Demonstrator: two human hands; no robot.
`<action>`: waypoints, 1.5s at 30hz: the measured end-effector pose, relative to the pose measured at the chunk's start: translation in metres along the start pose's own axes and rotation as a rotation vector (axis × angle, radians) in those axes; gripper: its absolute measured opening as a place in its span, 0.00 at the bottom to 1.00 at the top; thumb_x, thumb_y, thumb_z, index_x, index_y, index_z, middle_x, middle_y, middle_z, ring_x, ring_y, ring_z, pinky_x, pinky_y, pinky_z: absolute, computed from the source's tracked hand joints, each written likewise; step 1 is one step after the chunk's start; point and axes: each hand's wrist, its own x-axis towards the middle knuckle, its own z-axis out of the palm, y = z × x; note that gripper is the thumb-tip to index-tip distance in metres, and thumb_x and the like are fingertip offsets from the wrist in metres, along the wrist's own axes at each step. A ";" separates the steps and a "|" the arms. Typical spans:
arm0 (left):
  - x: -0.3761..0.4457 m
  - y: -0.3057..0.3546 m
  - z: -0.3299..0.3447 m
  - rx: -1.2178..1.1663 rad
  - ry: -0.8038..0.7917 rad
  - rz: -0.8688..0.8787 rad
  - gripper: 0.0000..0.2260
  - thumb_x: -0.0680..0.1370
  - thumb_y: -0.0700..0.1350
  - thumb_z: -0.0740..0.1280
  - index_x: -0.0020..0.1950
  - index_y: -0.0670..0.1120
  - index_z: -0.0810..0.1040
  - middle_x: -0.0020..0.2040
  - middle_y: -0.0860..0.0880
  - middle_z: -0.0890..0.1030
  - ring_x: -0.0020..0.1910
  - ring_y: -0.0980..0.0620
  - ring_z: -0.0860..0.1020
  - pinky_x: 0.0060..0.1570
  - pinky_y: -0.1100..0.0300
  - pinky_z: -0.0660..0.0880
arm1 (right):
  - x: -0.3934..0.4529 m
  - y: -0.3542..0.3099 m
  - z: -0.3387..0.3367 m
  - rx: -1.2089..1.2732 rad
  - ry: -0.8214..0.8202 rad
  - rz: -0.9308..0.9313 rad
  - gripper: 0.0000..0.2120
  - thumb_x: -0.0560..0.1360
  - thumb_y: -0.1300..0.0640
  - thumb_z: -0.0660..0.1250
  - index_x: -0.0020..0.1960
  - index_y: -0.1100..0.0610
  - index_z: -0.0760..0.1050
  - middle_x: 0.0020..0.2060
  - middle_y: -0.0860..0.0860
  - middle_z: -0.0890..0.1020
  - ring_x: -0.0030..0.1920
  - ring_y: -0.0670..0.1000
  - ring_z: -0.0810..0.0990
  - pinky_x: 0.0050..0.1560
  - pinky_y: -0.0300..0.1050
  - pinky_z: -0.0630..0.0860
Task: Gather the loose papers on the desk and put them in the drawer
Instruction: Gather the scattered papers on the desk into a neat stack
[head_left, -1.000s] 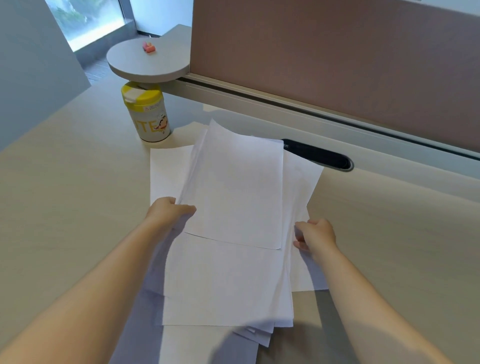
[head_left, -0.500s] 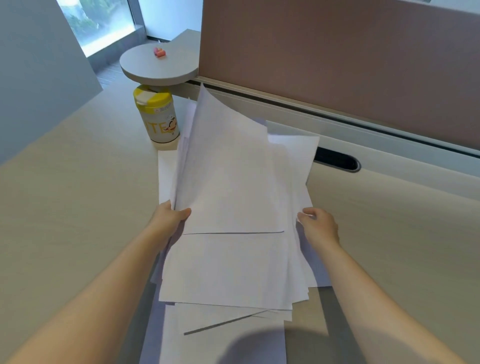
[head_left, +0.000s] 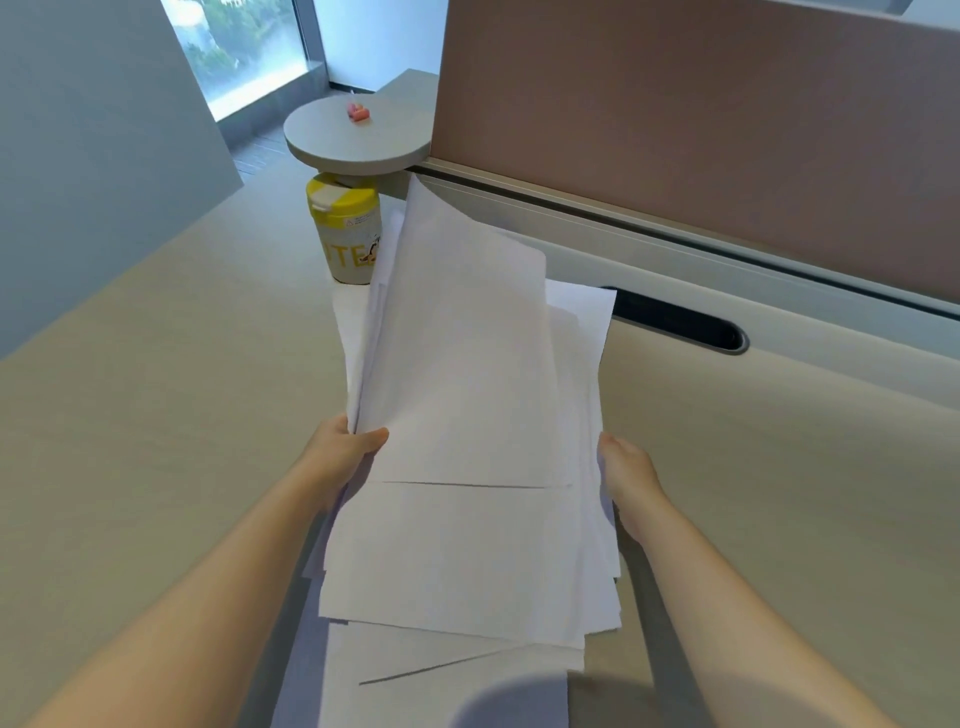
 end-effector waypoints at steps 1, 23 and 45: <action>-0.001 -0.001 0.002 -0.005 -0.020 -0.008 0.15 0.77 0.35 0.60 0.61 0.29 0.70 0.28 0.48 0.66 0.27 0.51 0.64 0.28 0.61 0.61 | 0.001 -0.002 0.001 0.016 -0.049 0.023 0.14 0.80 0.54 0.53 0.56 0.59 0.73 0.52 0.53 0.77 0.58 0.51 0.73 0.66 0.42 0.61; -0.006 -0.020 -0.018 0.000 -0.147 -0.186 0.09 0.70 0.37 0.68 0.47 0.42 0.70 0.37 0.44 0.76 0.37 0.46 0.75 0.43 0.58 0.74 | -0.013 -0.018 0.012 -0.123 -0.194 0.017 0.16 0.73 0.69 0.63 0.60 0.69 0.73 0.51 0.60 0.79 0.50 0.57 0.77 0.43 0.45 0.74; -0.176 0.103 -0.019 -0.418 0.268 0.507 0.19 0.71 0.25 0.61 0.62 0.32 0.73 0.52 0.44 0.76 0.50 0.44 0.75 0.46 0.56 0.75 | -0.157 -0.131 -0.060 0.114 -0.190 -0.546 0.16 0.72 0.69 0.66 0.59 0.69 0.73 0.48 0.56 0.76 0.48 0.56 0.75 0.49 0.46 0.70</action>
